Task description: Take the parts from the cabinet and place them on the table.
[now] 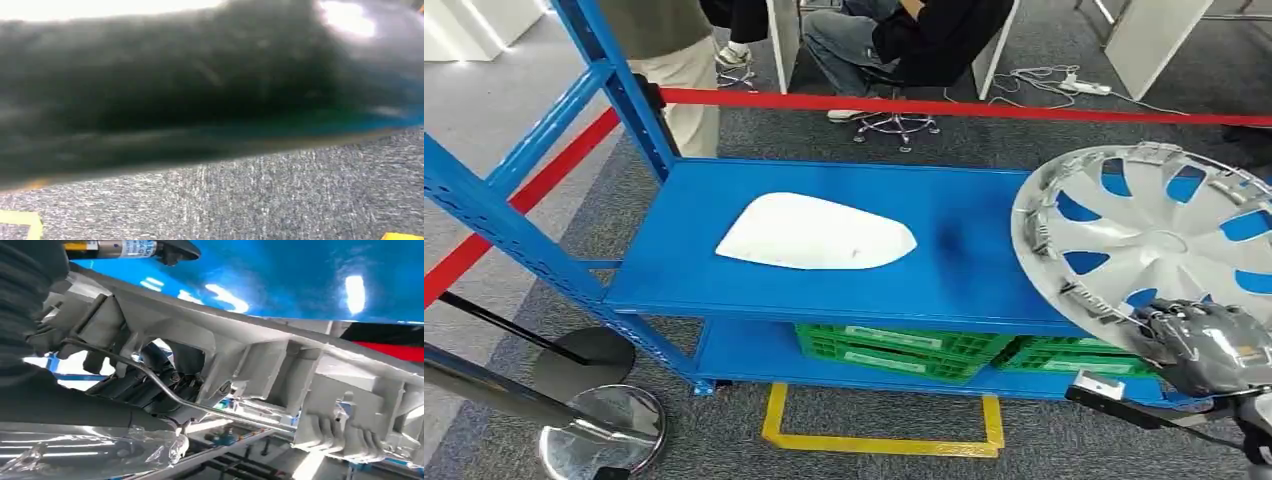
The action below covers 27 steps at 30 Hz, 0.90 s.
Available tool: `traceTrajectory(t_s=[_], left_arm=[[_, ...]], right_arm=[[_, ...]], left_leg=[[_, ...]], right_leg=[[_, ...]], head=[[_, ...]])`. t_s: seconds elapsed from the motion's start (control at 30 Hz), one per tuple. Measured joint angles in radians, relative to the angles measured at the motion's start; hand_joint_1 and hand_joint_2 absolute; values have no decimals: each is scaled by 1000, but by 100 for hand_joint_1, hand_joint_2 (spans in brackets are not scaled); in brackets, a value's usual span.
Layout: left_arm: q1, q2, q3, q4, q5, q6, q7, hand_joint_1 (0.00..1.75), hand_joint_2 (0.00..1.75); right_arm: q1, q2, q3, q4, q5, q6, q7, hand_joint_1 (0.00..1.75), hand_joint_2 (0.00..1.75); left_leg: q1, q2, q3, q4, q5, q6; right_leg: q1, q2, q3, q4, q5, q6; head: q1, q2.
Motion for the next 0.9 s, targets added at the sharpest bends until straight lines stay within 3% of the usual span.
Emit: traceTrajectory(t_s=[0.33, 0.43, 0.6, 0.9], left_arm=[[-3, 2, 2, 0, -9, 13, 33, 0, 0], [-6, 2, 3, 0, -16, 15, 40, 0, 0], [-11, 3, 3, 0, -31, 31, 87, 0, 0], [-29, 10, 3, 0, -60, 47, 146, 0, 0]], right_arm=[[-20, 54, -17, -8, 10, -6, -29, 175, 175], [-48, 84, -8, -7, 29, -46, -39, 175, 175], [-148, 191, 54, -2, 99, -196, -77, 175, 175], [-414, 363, 258, 67, 84, -240, -119, 173, 175]], left_leg=[[0, 0, 0, 0, 0, 0], [0, 0, 0, 0, 0, 0], [0, 3, 0, 0, 0, 0], [0, 6, -2, 0, 3, -4]], right_leg=[[0, 0, 0, 0, 0, 0], [0, 0, 0, 0, 0, 0], [0, 3, -2, 3, 0, 0], [0, 7, -6, 7, 2, -3]], head=[[0, 0], [0, 0], [-1, 0], [0, 0]])
